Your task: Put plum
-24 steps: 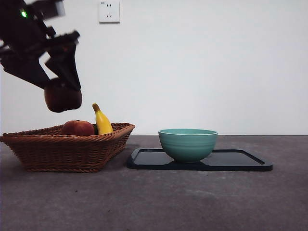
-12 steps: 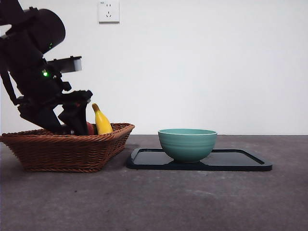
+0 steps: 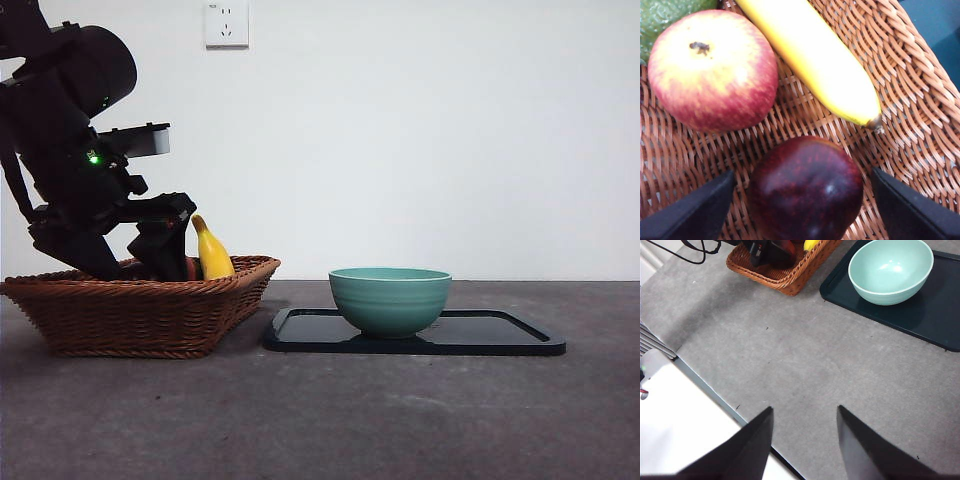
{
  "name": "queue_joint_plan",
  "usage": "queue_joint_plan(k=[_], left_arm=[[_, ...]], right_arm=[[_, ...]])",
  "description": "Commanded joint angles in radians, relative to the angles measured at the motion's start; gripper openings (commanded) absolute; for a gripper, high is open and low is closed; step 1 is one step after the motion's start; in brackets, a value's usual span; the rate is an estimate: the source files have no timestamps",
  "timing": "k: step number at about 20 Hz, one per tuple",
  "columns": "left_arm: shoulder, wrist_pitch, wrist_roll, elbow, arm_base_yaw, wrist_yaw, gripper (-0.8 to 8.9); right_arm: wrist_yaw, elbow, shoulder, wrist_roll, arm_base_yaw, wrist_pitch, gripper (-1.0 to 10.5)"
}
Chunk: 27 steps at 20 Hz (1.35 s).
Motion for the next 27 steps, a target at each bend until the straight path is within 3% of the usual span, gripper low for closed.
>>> queue_joint_plan(k=[1, 7, 12, 20, 23, 27], left_arm=[[-0.023, 0.004, -0.016, 0.02, -0.001, -0.002, 4.4], [-0.229, -0.021, -0.056, 0.02, -0.01, 0.019, 4.38], [-0.449, -0.142, -0.084, 0.02, -0.034, 0.211, 4.38], [-0.69, -0.493, -0.076, 0.02, -0.045, 0.456, 4.37], [-0.723, -0.633, -0.036, 0.02, -0.045, 0.467, 4.37], [-0.726, -0.682, -0.022, 0.02, -0.045, 0.486, 4.37]], right_arm=[[0.001, 0.009, 0.002, 0.008, 0.005, 0.01, 2.0], [0.001, 0.009, 0.003, 0.008, 0.005, 0.027, 2.0], [0.001, 0.009, 0.004, 0.008, 0.005, 0.04, 2.0], [0.001, 0.009, 0.004, 0.008, 0.005, 0.04, 2.0], [0.001, 0.009, 0.004, 0.011, 0.005, 0.04, 2.0], [0.001, 0.009, 0.004, 0.013, 0.005, 0.04, 2.0]])
